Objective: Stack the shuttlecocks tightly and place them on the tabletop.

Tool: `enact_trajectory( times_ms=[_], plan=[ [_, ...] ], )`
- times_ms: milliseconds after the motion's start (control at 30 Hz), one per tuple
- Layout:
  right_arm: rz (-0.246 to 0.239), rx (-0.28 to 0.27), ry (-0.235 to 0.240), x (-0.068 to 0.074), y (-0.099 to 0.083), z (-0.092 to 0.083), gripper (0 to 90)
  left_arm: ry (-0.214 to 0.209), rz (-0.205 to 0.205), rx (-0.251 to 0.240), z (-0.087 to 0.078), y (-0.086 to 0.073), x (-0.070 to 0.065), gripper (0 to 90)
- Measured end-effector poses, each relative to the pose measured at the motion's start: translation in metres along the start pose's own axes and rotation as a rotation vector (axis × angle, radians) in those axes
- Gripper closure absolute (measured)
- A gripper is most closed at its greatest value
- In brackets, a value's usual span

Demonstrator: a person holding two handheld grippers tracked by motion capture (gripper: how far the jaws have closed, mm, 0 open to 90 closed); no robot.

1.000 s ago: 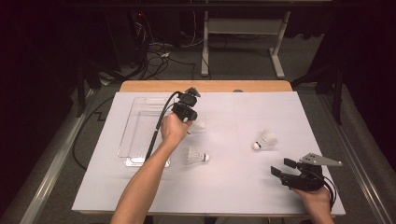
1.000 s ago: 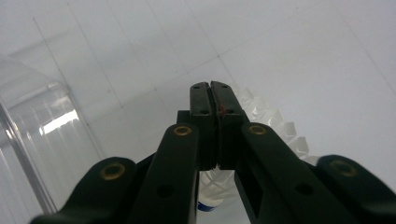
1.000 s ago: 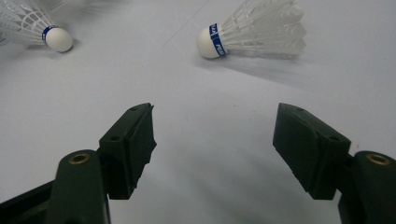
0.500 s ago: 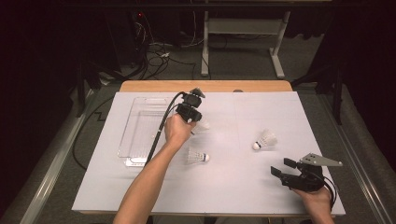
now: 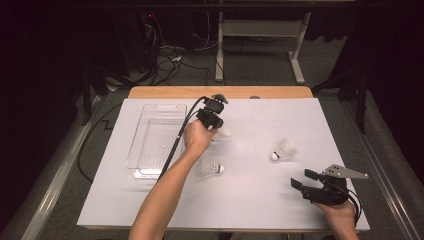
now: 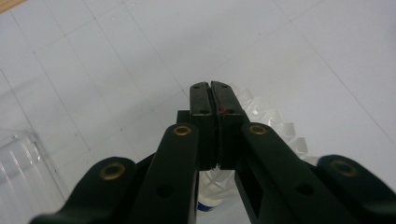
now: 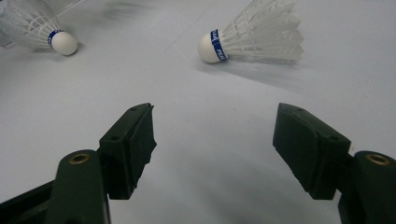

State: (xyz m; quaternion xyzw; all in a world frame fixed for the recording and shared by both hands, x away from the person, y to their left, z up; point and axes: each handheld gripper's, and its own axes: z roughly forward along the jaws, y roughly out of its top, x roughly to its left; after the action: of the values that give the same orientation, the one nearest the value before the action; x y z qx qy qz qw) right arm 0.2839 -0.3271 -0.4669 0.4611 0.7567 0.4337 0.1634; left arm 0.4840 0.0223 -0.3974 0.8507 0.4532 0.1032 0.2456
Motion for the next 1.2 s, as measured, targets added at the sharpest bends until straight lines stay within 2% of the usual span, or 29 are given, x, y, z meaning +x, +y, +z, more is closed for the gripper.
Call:
enact_trajectory(
  times_ms=[100,333,467,533,667,767,900,1033,1200],
  plan=[
    [-0.002,0.003,0.003,-0.001,0.000,0.001,29.7,0.007,0.001,-0.014,0.003,0.001,0.000,88.2],
    [-0.001,-0.001,0.003,0.000,0.000,0.001,29.6,0.045,0.032,-0.030,0.005,0.001,-0.002,88.0],
    [0.001,0.004,0.001,0.000,0.000,0.001,29.6,0.028,0.023,-0.033,0.009,0.001,-0.002,87.7],
    [0.001,0.005,0.002,0.000,0.000,0.002,29.6,0.038,0.033,-0.019,0.013,0.001,-0.003,87.6],
    [0.004,0.005,0.004,0.000,0.000,0.001,29.6,0.007,0.006,-0.021,0.018,0.001,-0.002,87.3],
    [0.001,0.005,0.007,0.000,0.000,0.002,29.6,0.012,0.026,0.005,0.023,0.000,-0.006,87.0],
    [0.002,-0.001,0.008,0.001,0.000,0.000,29.6,0.013,0.035,0.007,0.026,0.002,-0.010,86.1],
    [-0.001,0.005,0.011,0.000,0.000,0.002,29.6,-0.002,0.046,0.006,0.030,0.002,-0.015,85.8],
    [0.000,0.000,0.010,-0.001,0.000,0.000,29.5,-0.038,0.021,0.008,0.033,0.001,-0.013,83.5]
  ],
)
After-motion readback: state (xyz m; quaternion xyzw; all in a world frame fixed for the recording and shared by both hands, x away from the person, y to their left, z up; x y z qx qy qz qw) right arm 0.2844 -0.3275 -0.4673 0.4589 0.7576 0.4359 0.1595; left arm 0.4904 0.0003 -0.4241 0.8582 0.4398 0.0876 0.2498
